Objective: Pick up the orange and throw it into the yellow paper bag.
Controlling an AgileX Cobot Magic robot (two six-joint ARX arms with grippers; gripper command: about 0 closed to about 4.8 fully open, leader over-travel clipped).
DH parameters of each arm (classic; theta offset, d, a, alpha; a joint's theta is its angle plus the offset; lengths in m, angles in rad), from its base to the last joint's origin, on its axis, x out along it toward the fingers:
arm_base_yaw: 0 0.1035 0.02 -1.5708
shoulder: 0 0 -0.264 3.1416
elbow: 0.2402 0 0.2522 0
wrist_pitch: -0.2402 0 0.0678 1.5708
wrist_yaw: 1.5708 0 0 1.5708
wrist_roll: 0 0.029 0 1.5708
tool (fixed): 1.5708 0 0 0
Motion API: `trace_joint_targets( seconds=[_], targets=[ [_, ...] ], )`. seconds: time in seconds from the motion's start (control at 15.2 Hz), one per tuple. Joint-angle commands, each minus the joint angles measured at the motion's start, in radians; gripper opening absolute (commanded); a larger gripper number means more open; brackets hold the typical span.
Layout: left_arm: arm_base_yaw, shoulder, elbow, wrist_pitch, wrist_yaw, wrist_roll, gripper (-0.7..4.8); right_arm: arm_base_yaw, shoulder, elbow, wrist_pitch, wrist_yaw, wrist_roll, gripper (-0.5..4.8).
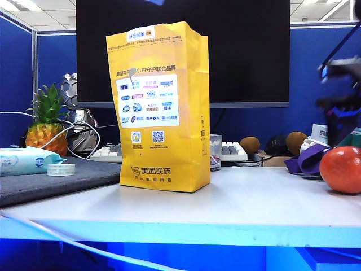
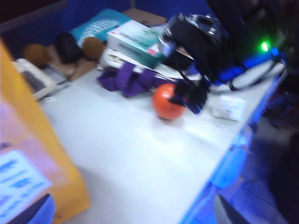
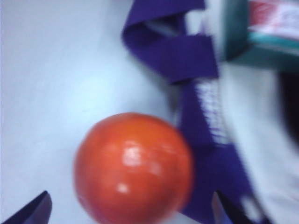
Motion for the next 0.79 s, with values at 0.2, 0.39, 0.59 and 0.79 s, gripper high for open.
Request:
trace_joint_targets(
  seconds=[0.2, 0.39, 0.59, 0.79],
  targets=[
    [-0.001, -0.005, 0.004, 0.024, 0.000, -0.022, 4.79, 0.002, 0.107, 0.007, 0.064, -0.047, -0.012, 4.79],
    [0.000, -0.005, 0.004, 0.024, -0.020, -0.022, 4.79, 0.002, 0.135, 0.007, 0.068, -0.050, -0.012, 2.14],
    [0.000, -0.005, 0.004, 0.023, -0.063, 0.014, 4.79, 0.002, 0.124, 0.070, 0.023, -0.193, 0.003, 1.38],
    [0.000, -0.009, 0.004, 0.024, -0.281, 0.130, 4.79, 0.029, 0.035, 0.146, -0.056, -0.304, 0.030, 1.38]
  ],
)
